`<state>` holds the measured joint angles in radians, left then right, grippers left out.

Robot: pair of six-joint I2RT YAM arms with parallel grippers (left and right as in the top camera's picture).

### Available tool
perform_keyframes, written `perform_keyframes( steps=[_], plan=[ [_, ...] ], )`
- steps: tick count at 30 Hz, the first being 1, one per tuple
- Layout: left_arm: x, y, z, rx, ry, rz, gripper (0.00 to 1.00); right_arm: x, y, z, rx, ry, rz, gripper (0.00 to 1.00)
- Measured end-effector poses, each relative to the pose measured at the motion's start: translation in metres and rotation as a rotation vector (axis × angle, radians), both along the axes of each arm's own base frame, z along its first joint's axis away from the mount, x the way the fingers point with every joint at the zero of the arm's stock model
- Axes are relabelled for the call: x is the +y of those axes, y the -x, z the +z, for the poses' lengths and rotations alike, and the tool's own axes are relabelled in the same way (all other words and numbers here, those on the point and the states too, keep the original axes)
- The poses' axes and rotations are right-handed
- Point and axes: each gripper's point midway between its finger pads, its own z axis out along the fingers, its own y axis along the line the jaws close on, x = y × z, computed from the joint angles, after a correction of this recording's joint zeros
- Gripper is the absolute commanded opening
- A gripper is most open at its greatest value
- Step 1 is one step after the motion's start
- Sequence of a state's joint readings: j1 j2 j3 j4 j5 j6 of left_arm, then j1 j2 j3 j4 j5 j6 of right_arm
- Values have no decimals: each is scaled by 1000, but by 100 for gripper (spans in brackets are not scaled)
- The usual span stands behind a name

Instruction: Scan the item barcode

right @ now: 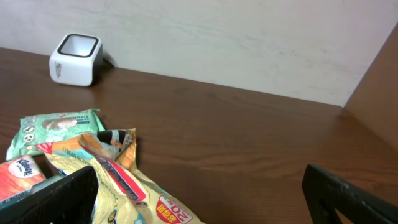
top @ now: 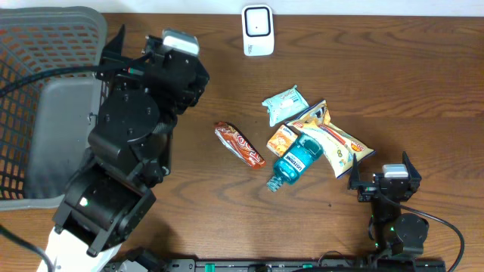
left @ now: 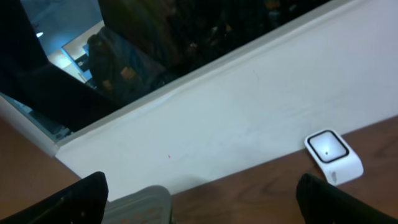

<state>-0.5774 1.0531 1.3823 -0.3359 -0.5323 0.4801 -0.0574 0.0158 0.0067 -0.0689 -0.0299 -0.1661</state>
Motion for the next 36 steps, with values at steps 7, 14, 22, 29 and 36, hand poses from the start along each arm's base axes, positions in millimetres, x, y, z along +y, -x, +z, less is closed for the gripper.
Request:
perform_keyframes(
  steps=[7, 14, 22, 29, 36],
  plan=[
    [14, 31, -3, -32, 13, -65, 96, 0, 0, 0, 0, 0, 0, 99],
    [59, 71, -5, -113, 49, -61, 97, 0, 0, 0, 0, 0, 0, 99],
    [81, 116, -16, -194, 190, -83, 97, 0, 0, 0, 0, 0, 0, 99],
    [56, 154, -2, -264, 281, -256, 97, 0, 0, 0, 0, 0, 0, 99],
    [50, 201, 13, -382, 288, -317, 97, 0, 0, 0, 0, 0, 0, 99]
  ],
)
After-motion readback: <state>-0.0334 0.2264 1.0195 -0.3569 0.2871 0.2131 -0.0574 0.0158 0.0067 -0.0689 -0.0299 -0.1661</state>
